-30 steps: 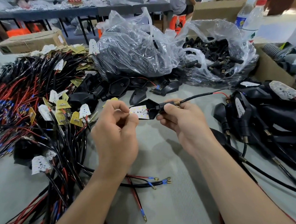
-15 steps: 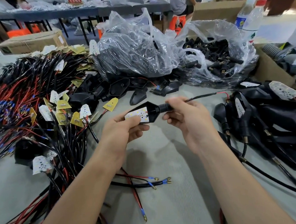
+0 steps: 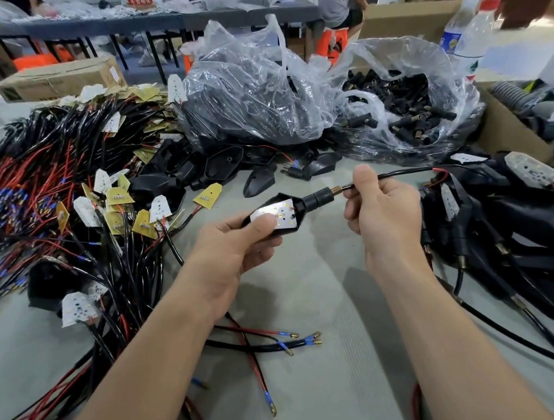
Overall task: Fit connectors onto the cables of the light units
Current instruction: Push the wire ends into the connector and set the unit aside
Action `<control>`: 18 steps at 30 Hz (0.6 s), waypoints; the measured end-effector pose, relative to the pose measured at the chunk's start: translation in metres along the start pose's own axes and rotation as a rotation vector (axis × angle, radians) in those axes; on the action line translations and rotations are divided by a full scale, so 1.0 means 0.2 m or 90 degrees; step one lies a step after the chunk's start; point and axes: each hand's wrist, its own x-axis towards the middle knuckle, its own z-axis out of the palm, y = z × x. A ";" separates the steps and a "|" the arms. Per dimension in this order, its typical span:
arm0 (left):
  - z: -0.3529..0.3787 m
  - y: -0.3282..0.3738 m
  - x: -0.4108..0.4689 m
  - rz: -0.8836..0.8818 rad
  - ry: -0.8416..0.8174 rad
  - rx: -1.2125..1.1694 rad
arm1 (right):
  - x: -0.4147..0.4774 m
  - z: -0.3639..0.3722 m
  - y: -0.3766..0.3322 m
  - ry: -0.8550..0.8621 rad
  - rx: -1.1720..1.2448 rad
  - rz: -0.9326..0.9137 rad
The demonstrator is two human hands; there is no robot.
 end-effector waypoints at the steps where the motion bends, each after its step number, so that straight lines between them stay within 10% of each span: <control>1: 0.00 0.01 0.00 -0.018 -0.023 -0.024 | 0.00 0.00 0.00 -0.002 0.010 0.002; 6: 0.00 0.01 0.00 -0.043 -0.017 -0.032 | -0.03 -0.04 -0.02 -0.118 -0.168 -0.011; 12: -0.04 0.05 -0.01 -0.080 0.016 -0.140 | -0.16 0.00 -0.15 -0.058 -0.393 -0.444; 18: -0.07 0.15 -0.03 -0.105 -0.041 -0.344 | -0.18 -0.06 -0.48 -0.106 -0.594 -0.543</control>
